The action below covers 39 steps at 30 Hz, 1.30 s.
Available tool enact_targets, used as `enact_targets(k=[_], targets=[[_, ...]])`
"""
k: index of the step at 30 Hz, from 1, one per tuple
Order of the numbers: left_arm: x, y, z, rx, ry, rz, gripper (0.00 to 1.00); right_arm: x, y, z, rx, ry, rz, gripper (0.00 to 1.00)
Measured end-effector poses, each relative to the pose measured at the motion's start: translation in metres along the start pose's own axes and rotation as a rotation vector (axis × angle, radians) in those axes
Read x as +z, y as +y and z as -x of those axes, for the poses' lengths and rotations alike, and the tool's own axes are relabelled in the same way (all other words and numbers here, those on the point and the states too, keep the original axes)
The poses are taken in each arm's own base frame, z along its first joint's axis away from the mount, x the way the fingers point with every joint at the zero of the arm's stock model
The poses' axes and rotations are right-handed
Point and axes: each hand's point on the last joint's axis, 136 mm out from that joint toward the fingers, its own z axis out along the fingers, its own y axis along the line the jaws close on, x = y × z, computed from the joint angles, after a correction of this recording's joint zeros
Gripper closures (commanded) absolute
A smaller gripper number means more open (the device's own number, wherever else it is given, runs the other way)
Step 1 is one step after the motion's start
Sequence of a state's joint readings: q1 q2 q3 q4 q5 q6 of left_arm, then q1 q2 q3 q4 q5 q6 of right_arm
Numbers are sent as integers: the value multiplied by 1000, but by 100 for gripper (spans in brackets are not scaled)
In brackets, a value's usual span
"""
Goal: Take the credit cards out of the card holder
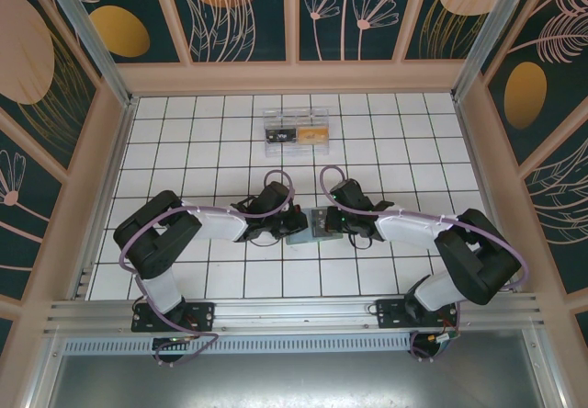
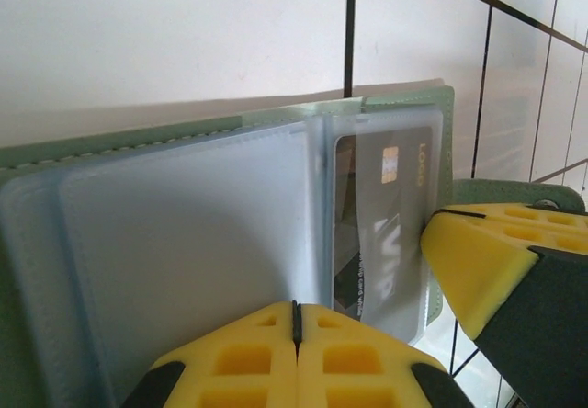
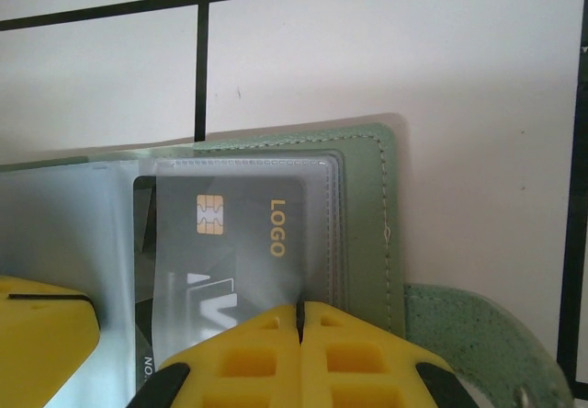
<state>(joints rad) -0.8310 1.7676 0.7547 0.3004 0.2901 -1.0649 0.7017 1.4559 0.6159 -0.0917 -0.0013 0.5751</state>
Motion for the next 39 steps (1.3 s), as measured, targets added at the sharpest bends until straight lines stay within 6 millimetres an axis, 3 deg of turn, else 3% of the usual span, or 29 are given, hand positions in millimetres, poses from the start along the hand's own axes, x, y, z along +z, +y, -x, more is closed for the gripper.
enact_targets(k=[10, 25, 33, 39], targets=[[-1, -12, -3, 14, 17, -67, 78, 0, 0, 0, 0, -3, 3, 100], [15, -20, -6, 35, 55, -53, 74, 0, 0, 0, 0, -4, 4, 100], [16, -16, -4, 46, 44, 5, 74, 1, 0, 0, 0, -6, 5, 100], [5, -7, -1, 64, 11, 85, 73, 0, 0, 0, 0, -7, 6, 100]])
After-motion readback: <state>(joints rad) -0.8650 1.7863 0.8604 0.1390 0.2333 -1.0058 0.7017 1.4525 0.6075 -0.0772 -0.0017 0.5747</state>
